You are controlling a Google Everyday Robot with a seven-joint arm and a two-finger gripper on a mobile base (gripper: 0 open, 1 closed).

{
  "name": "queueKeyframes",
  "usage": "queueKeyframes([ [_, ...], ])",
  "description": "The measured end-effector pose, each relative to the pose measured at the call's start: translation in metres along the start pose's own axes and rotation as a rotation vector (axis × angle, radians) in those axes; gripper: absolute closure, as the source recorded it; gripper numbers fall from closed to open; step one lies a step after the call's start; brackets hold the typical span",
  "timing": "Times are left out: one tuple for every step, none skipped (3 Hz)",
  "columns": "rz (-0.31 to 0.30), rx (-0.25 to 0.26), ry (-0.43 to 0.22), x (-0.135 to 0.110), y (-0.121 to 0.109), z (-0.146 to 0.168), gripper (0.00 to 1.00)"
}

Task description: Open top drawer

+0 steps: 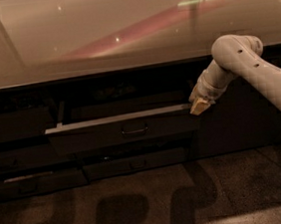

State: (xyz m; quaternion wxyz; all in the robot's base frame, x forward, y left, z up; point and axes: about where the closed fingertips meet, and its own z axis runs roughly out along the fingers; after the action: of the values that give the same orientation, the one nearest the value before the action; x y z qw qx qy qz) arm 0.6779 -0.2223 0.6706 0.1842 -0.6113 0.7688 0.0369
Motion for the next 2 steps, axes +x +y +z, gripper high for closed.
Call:
queueKeyframes([
  [-0.006,-0.001,-0.001,0.0011,0.004,-0.0002,1.0],
  [-0.011,-0.001,-0.002,0.003,0.0089,-0.0001,1.0],
])
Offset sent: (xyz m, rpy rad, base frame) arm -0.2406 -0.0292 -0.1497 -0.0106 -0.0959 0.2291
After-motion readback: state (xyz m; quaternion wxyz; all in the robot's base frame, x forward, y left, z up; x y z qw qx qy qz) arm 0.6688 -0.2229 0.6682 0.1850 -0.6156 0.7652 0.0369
